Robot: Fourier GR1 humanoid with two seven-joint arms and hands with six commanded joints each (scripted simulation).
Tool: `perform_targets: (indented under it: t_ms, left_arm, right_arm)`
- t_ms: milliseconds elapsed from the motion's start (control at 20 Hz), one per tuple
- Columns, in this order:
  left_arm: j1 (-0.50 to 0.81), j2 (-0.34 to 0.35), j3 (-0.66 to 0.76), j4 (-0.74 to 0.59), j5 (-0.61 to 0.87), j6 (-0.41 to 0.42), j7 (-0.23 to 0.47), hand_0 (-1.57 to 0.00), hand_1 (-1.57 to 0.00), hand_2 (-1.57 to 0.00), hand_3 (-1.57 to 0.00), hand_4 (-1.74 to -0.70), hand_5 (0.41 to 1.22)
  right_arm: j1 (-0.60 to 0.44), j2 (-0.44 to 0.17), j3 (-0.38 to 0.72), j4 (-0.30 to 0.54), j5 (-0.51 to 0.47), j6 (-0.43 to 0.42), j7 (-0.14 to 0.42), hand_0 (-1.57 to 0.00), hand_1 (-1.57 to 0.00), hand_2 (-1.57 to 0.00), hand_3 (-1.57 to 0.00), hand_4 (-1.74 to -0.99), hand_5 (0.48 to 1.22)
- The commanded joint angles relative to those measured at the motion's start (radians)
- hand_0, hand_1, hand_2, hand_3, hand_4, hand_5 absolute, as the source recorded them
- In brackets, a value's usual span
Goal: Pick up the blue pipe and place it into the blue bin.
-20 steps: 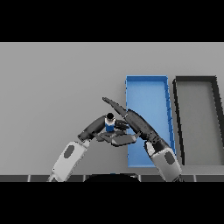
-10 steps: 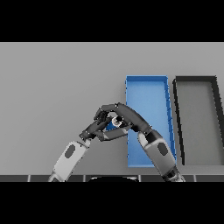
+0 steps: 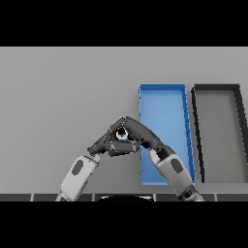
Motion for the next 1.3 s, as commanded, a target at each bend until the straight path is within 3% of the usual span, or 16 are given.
perform_targets:
  t_ms: [0, 150, 250, 300, 350, 500, 650, 850, 1050, 1250]
  left_arm:
    - [-0.005, -0.001, 0.005, -0.007, -0.004, 0.001, 0.012, -1.57, -1.57, -1.57, -1.43, -1.73, 1.221]
    - [0.005, -0.003, 0.002, -0.021, -0.021, 0.008, 0.004, -1.57, -1.57, -1.57, -1.42, -1.73, 1.221]
    - [-0.001, 0.011, 0.008, -0.011, -0.065, 0.032, -0.040, -1.57, -1.57, -1.57, -1.45, -1.72, 1.221]
    - [0.002, 0.010, 0.005, -0.017, -0.087, 0.043, -0.037, -1.46, -1.34, -1.29, -1.17, -1.60, 1.221]
    - [0.004, 0.020, 0.006, -0.021, -0.088, 0.019, -0.030, -1.17, -1.07, -1.03, -0.93, -1.47, 1.221]
    - [-0.003, 0.036, 0.013, -0.001, -0.104, -0.057, -0.065, -0.60, -0.55, -0.53, -0.48, -1.21, 1.221]
    - [0.012, 0.031, 0.016, -0.013, -0.124, -0.057, -0.020, -0.31, -0.28, -0.27, -0.24, -1.05, 0.938]
    - [0.007, 0.021, 0.031, -0.011, -0.096, -0.061, 0.060, -0.12, -0.11, -0.11, -0.10, -0.97, 0.647]
    - [0.015, 0.017, 0.026, -0.027, -0.109, -0.042, 0.071, -0.05, -0.05, -0.04, -0.04, -0.95, 0.513]
    - [0.028, 0.031, 0.027, 0.001, -0.124, -0.043, 0.063, -0.02, -0.02, -0.02, -0.02, -0.92, 0.474]
  right_arm:
    - [0.001, -0.006, 0.001, 0.002, -0.002, -0.004, -0.022, -1.51, -1.51, -1.51, -1.46, -1.710, 1.125]
    - [0.001, 0.002, 0.008, -0.007, -0.008, -0.036, -0.013, -1.54, -1.54, -1.54, -1.52, -1.725, 1.172]
    - [0.005, 0.003, 0.018, -0.004, 0.023, -0.055, -0.032, -1.55, -1.55, -1.55, -1.54, -1.731, 1.190]
    - [-0.002, 0.000, 0.016, -0.003, 0.027, -0.060, -0.027, -1.56, -1.56, -1.56, -1.54, -1.733, 1.196]
    - [-0.010, 0.008, 0.021, 0.006, 0.036, -0.072, -0.017, -1.56, -1.56, -1.56, -1.55, -1.734, 1.201]
    - [0.005, 0.009, 0.039, -0.017, 0.030, -0.092, 0.018, -1.56, -1.56, -1.56, -1.56, -1.738, 1.211]
    - [0.000, 0.011, 0.049, -0.020, 0.051, -0.114, 0.021, -1.57, -1.57, -1.57, -1.56, -1.739, 1.216]
    - [-0.003, -0.006, 0.051, -0.013, 0.053, -0.118, -0.013, -1.57, -1.57, -1.57, -1.57, -1.740, 1.219]
    - [-0.005, -0.004, 0.034, -0.013, 0.008, -0.129, -0.025, -1.57, -1.57, -1.57, -1.57, -1.741, 1.220]
    - [-0.051, 0.028, -0.029, -0.037, -0.113, -0.166, 0.032, -1.57, -1.57, -1.57, -1.57, -1.741, 1.221]
